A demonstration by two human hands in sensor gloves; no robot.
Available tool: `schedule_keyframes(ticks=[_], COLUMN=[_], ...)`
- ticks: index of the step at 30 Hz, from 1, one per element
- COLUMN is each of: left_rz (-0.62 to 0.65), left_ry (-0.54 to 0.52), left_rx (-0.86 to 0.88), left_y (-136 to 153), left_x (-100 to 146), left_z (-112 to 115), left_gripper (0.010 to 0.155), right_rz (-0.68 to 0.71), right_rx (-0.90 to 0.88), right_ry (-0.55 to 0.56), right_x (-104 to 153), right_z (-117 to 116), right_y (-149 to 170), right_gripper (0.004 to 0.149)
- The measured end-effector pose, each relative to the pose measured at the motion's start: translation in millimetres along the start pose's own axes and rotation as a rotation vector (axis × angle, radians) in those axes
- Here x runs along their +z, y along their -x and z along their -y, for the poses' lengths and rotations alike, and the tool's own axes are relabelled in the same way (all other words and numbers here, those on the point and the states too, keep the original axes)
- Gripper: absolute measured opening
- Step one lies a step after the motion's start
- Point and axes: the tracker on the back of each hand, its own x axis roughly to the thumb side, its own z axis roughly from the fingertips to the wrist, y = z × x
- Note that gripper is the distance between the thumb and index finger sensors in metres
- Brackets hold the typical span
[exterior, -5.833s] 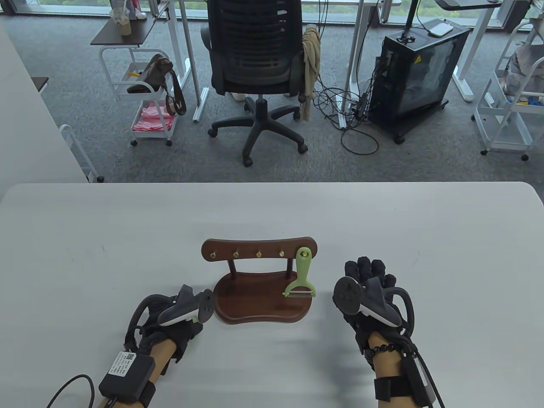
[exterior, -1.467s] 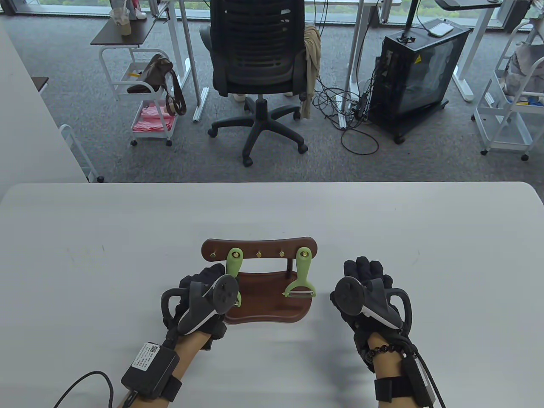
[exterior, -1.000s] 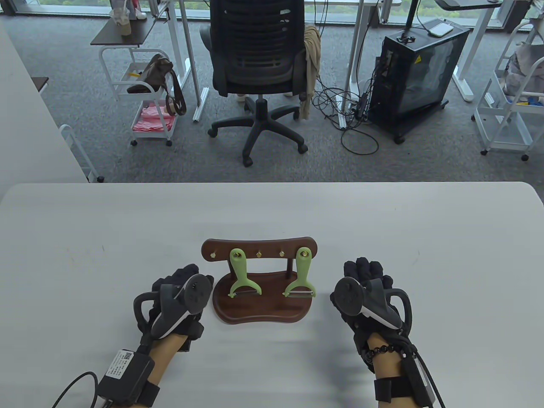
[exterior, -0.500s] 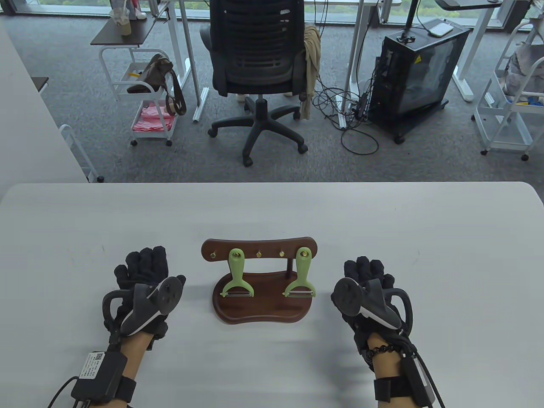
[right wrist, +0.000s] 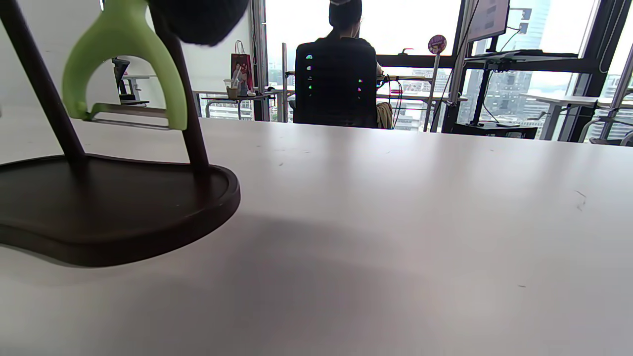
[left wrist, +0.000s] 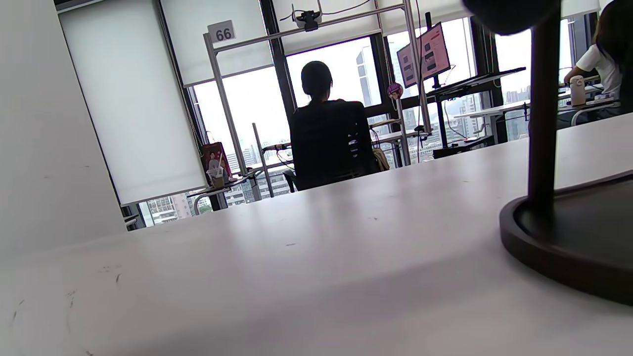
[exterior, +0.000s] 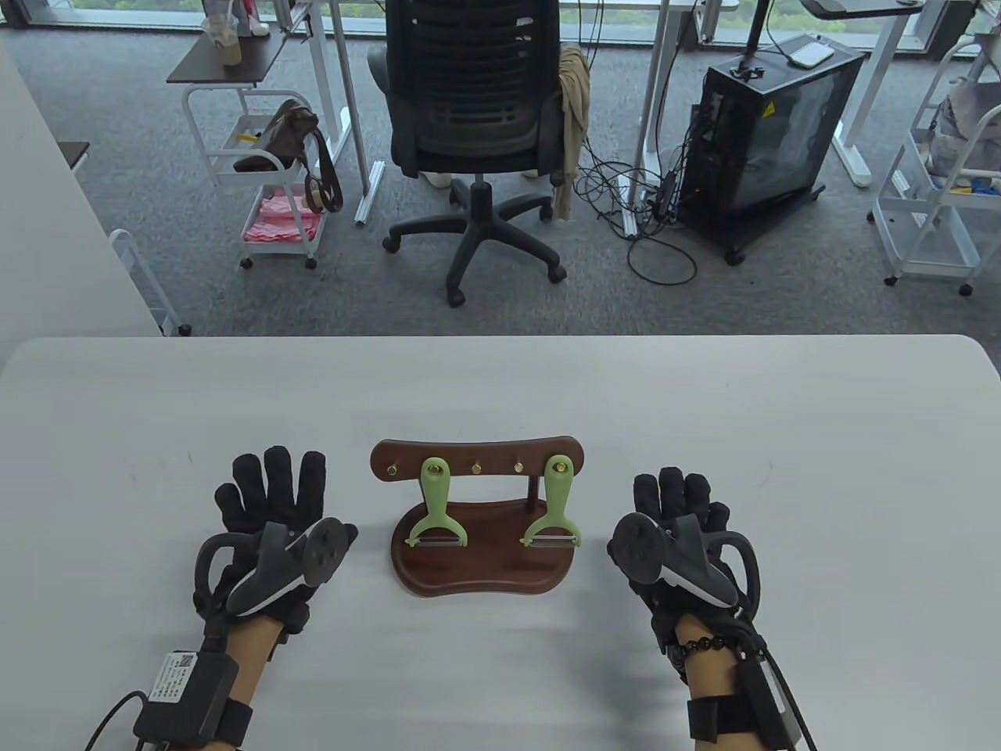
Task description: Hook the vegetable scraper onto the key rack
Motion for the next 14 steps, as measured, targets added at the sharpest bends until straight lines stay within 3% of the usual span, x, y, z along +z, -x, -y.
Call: schedule_keyframes(ticks=[14], left_rz=[0.016], left_ry=[-0.025], left_rx=[0.01], left_y=[-7.0], left_x=[1.5], left_z=[1.2], left_gripper=[0.091], right_rz=[0.012], right_rx=[0.0], right_ry=[0.001], right_x=[-1.0], right_z=[-1.6], right_y=[-3.9], right_gripper=[0.085])
